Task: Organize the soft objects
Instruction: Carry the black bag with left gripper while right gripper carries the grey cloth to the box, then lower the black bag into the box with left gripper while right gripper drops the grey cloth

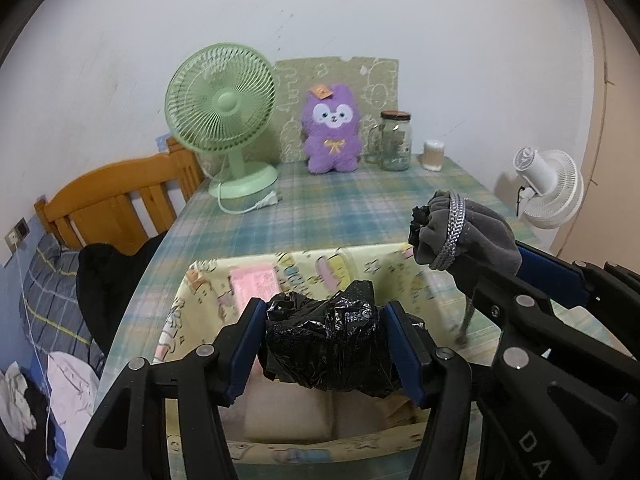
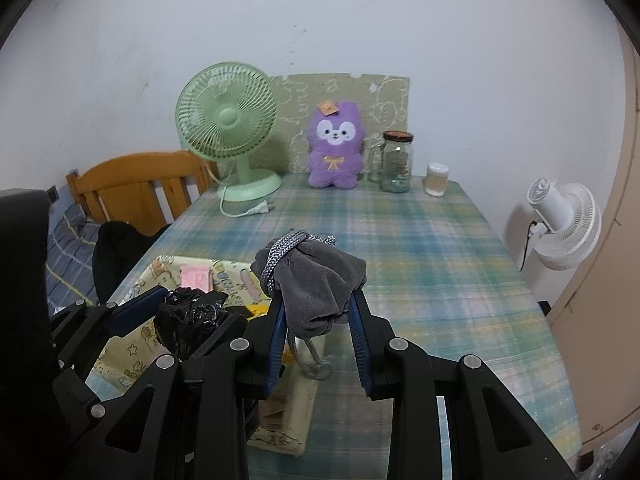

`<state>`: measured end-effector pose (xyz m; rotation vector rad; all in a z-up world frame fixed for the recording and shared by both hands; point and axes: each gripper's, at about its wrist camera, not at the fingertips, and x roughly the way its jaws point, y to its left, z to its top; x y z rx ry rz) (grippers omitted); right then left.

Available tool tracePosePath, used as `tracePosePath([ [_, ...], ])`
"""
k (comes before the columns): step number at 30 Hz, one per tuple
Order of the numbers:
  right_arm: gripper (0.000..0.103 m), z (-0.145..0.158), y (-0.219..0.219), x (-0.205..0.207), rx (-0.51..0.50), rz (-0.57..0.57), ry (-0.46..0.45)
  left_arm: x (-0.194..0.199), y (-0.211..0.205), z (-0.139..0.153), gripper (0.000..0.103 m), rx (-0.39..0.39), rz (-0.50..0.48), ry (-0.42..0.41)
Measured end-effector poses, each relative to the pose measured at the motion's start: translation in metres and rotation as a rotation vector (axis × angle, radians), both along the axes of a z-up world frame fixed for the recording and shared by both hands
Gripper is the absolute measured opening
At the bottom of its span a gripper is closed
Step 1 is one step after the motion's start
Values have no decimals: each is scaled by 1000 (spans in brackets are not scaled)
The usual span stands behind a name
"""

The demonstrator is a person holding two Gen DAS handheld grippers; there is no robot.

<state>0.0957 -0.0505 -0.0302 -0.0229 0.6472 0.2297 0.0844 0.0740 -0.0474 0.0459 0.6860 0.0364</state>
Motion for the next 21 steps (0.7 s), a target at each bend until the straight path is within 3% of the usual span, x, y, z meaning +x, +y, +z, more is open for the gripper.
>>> tracePosePath([
  [7, 34, -14, 19, 3, -21, 37, 38, 0, 18, -16, 67, -17, 11, 42],
  [15, 33, -23, 38, 2, -32, 83, 63, -5, 34, -24, 88, -8, 16, 56],
  [21, 33, -30, 50, 4, -6, 119, 100, -9, 45, -25, 94, 16, 39, 75],
])
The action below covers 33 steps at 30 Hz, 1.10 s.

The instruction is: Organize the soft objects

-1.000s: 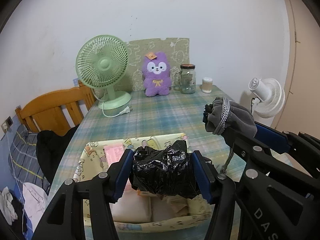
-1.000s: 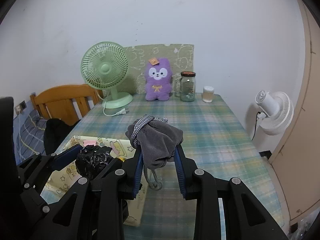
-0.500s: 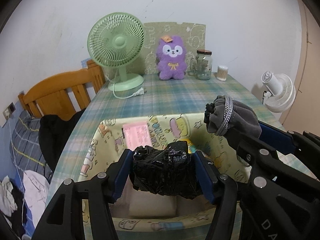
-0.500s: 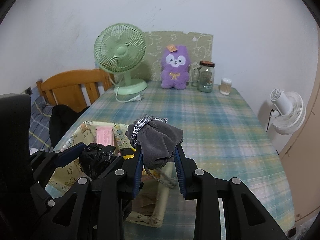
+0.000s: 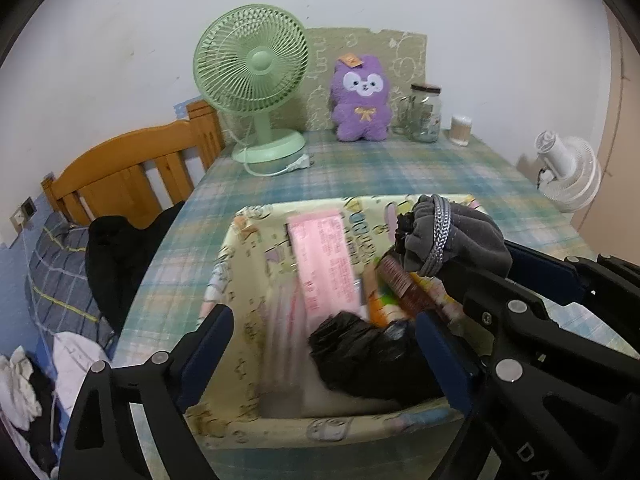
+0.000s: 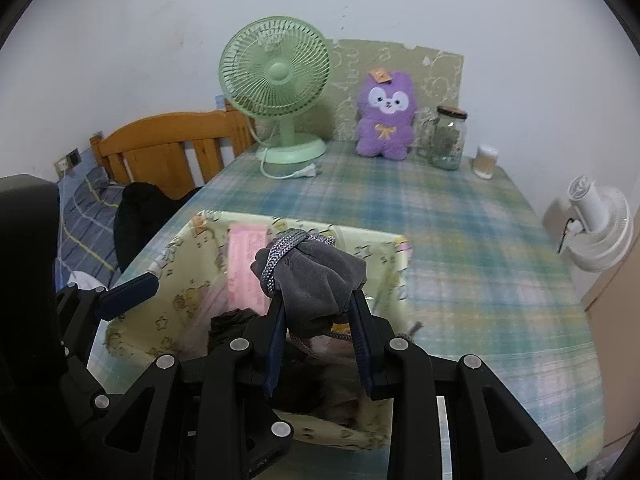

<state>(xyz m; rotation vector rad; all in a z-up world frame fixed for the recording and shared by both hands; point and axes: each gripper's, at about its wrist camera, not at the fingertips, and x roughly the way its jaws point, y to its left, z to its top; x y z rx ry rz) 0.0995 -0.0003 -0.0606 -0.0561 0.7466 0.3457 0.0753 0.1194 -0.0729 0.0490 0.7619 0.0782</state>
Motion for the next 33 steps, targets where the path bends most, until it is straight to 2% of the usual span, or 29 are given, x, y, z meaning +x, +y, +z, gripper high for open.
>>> tracePosePath([
  [3, 33, -4, 2, 1, 15, -1, 23, -2, 1, 0, 96, 13, -4, 2],
  [8, 37, -7, 4, -2, 7, -1, 37, -4, 4, -3, 97, -16, -24, 19],
  [10, 41, -6, 4, -3, -1, -6, 33, -5, 3, -3, 97, -22, -31, 20],
  [15, 67, -5, 1, -7, -10, -23, 15, -8, 2, -2, 98, -22, -42, 17],
  [17, 72, -3, -1, -10, -5, -33, 8, -10, 2, 0, 99, -22, -46, 12],
  [24, 83, 7, -9, -18, -33, -67, -39, -15, -5, 7, 102, -31, -57, -13],
  [33, 89, 23, -30, -24, -35, -107, -85, -17, -21, 20, 103, -45, -76, -48],
])
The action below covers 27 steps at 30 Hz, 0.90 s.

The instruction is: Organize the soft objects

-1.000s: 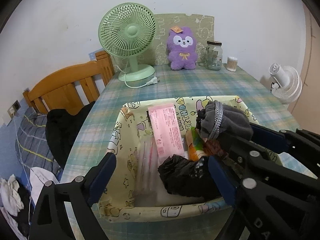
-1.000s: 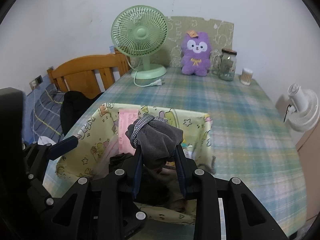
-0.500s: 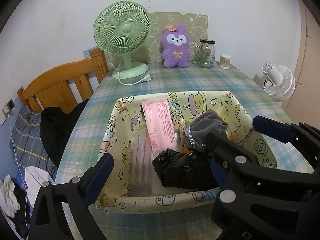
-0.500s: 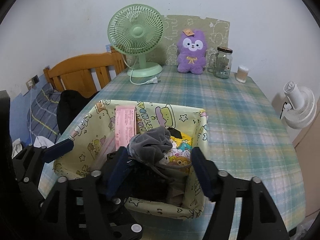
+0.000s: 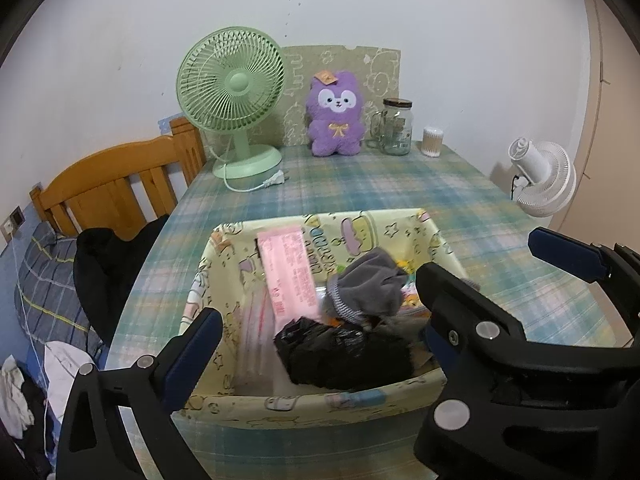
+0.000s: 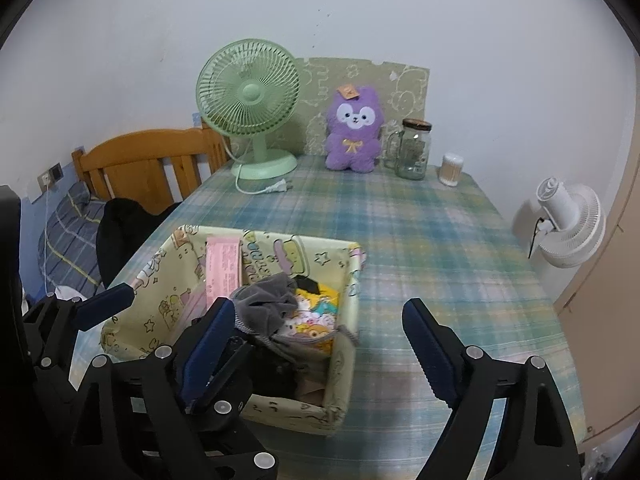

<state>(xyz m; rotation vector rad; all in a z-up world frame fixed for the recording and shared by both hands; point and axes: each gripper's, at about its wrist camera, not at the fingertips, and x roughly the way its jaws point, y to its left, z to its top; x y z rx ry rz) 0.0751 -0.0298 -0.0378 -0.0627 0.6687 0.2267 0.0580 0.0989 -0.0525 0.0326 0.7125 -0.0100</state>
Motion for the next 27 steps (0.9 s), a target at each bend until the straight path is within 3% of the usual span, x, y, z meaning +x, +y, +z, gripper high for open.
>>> tracePosePath([
  [14, 98, 27, -34, -8, 13, -33, -71, -2, -29, 26, 103, 10, 11, -62],
  [27, 98, 54, -77, -23, 49, -69, -149, -12, -58, 55, 103, 34, 15, -134],
])
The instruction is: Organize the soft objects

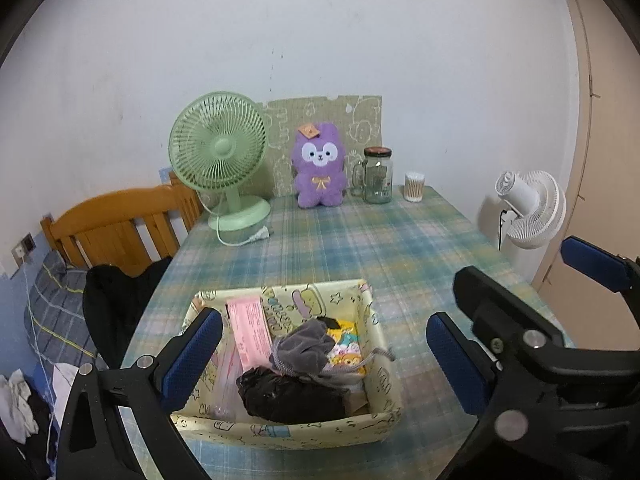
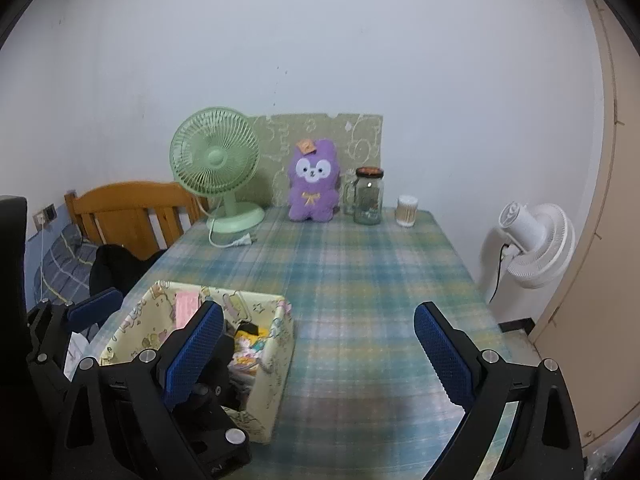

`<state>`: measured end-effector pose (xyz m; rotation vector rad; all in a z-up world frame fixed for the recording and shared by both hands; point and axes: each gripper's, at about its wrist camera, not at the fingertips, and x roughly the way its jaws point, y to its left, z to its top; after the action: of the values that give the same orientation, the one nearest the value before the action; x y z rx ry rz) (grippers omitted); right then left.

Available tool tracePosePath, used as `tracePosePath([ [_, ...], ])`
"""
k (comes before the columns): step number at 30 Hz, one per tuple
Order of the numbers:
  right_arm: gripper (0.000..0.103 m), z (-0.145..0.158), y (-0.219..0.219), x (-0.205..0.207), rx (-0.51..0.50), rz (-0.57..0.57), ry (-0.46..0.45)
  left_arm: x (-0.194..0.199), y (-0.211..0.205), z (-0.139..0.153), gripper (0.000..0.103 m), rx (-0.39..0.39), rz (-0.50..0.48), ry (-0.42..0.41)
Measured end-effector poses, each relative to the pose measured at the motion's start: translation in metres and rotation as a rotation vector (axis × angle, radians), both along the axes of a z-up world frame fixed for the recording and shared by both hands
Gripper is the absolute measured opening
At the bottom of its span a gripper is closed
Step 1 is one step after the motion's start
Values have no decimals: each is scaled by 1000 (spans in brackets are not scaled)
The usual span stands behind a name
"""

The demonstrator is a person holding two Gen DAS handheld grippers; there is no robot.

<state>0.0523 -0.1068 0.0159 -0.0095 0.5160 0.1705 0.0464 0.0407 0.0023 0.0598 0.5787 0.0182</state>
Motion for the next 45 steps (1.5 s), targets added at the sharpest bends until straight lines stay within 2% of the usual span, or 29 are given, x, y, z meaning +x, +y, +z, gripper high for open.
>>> tracePosePath([
  [15, 98, 26, -61, -26, 67, -79, -89, -24, -29, 31, 103, 20, 24, -96],
  [26, 103, 39, -99, -55, 107, -150, -161, -44, -39, 50, 103, 36, 40, -174],
  [45, 103, 40, -98, -58, 101, -150, -156, -52, -26, 56, 103, -22, 59, -197],
])
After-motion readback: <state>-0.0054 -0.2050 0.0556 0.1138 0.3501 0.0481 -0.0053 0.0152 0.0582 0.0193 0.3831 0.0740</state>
